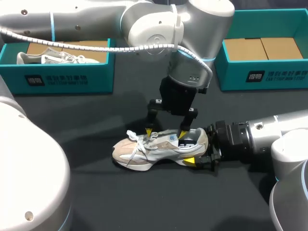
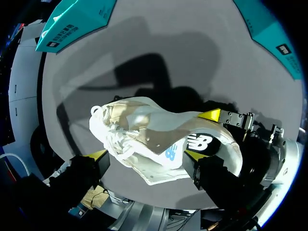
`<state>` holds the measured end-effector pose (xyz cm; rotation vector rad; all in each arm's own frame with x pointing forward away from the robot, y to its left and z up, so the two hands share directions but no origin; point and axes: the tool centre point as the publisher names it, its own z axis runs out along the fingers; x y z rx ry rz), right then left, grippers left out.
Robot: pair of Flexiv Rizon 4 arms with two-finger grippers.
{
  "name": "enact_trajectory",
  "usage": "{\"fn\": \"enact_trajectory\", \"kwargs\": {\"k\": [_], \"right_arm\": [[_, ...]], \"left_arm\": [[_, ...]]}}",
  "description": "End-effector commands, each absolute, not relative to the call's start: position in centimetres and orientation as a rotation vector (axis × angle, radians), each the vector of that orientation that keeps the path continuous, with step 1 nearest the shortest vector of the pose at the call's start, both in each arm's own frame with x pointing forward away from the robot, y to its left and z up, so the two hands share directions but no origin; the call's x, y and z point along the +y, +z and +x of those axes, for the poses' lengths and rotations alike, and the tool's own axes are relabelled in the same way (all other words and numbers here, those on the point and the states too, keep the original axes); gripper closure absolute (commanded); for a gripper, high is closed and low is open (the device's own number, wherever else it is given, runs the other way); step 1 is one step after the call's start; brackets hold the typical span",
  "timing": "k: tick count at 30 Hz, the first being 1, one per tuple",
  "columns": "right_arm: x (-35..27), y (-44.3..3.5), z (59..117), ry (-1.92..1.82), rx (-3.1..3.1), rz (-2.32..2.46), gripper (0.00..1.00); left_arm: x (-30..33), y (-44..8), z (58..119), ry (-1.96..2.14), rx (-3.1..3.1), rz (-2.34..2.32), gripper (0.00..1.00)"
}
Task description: Take the shoe out of the shoebox, open the shoe tongue, remove and reinsert the insole, then place the shoe into the shoebox
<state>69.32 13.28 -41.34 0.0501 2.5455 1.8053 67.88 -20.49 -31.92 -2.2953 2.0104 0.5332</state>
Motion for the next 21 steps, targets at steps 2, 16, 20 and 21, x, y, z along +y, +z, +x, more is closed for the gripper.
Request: {"fn": "enact_trajectory", "kwargs": {"k": [2,16,20,21], "right_arm": [[13.3,-41.3,69.3,1.802,2.548,0.051,1.00],[13.3,-41.3,69.3,1.802,2.548,0.051,1.00],[13.3,-41.3,69.3,1.802,2.548,0.051,1.00],[13.3,-41.3,69.3,1.802,2.548,0.051,1.00]], "left_arm": [[-22.0,-32.9,67.3,0.559,1.929,-2.305,0.00],[-21.6,-34.6,66.9,0.664,1.856,-2.244,0.00],[-21.3,-35.0,66.7,0.690,1.837,-2.223,0.00],[-21.3,-35.0,66.6,0.692,1.832,-2.221,0.00]]}}
